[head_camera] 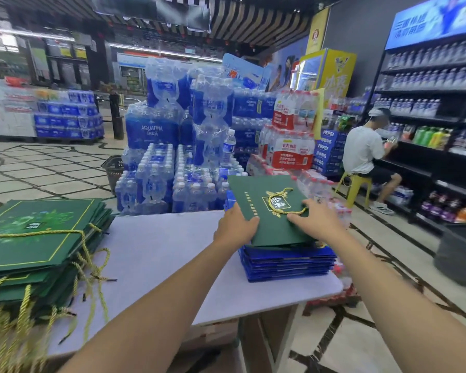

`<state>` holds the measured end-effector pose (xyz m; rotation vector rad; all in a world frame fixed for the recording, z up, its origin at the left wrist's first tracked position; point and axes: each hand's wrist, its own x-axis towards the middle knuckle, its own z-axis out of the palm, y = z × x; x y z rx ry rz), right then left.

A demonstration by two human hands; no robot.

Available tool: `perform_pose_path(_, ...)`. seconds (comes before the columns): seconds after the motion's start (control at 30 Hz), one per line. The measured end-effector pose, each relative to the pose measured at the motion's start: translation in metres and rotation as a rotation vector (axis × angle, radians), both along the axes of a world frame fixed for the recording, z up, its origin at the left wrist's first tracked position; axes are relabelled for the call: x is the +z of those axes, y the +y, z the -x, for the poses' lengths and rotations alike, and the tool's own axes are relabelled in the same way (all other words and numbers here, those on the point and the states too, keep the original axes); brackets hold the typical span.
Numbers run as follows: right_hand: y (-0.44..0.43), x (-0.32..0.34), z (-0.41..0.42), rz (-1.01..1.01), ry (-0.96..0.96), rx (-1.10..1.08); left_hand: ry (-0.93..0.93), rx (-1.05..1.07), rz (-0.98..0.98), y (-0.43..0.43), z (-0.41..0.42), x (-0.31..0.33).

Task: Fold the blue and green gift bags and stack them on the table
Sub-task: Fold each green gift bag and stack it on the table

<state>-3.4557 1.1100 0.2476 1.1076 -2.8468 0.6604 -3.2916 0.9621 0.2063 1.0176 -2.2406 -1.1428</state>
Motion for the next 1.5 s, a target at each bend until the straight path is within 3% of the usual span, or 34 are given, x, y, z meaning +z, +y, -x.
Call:
perform_pose_path(0.2, 0.01, -0.04, 0.011, -0.167, 0.045, -0.024, -0.256, -0.018, 0.063, -0.006, 0.021, -0.041)
perform_pose_path(0.33, 0.011, -0.04, 0.008, -0.226, 0.144, -0.039, -0.21, -0.023, 0.09, -0.01, 0.02, -0.044)
perform_pose_path(0.5, -0.012, -0.028, -0.027, -0.049, 0.322, 0.073, -0.213, -0.022, 0.343, -0.013, -0.018, -0.017)
perform_pose_path(0.63, -0.049, -0.03, -0.085, 0.096, 0.337, 0.261, -0.303, 0.007, 0.594, -0.033, -0.067, 0.002)
perform_pose_path(0.8, -0.095, -0.046, -0.159, 0.169, 0.258, 0.488, -0.357, 0.095, 0.758, -0.068, -0.153, 0.029)
perform_pose_path(0.93, -0.122, -0.066, -0.204, 0.079, 0.2, 0.555, -0.541, 0.204, 0.736, -0.101, -0.235, 0.04)
perform_pose_path(1.07, -0.141, -0.077, -0.241, 0.027, 0.142, 0.608, -0.717, 0.239, 0.532, -0.123, -0.314, 0.033)
perform_pose_path(1.17, -0.155, -0.08, -0.265, 0.013, 0.074, 0.661, -0.773, 0.186, 0.407, -0.121, -0.349, 0.019)
perform_pose_path(1.3, -0.173, -0.074, -0.298, 0.047, -0.104, 0.68, -0.755, 0.127, 0.406, -0.109, -0.354, 0.015)
perform_pose_path(1.4, -0.184, -0.063, -0.317, 0.154, -0.386, 0.645, -0.729, 0.086, 0.424, -0.1, -0.35, 0.017)
perform_pose_path(1.5, -0.192, -0.048, -0.331, 0.212, -0.824, 0.519, -0.652, 0.065, 0.438, -0.09, -0.344, 0.016)
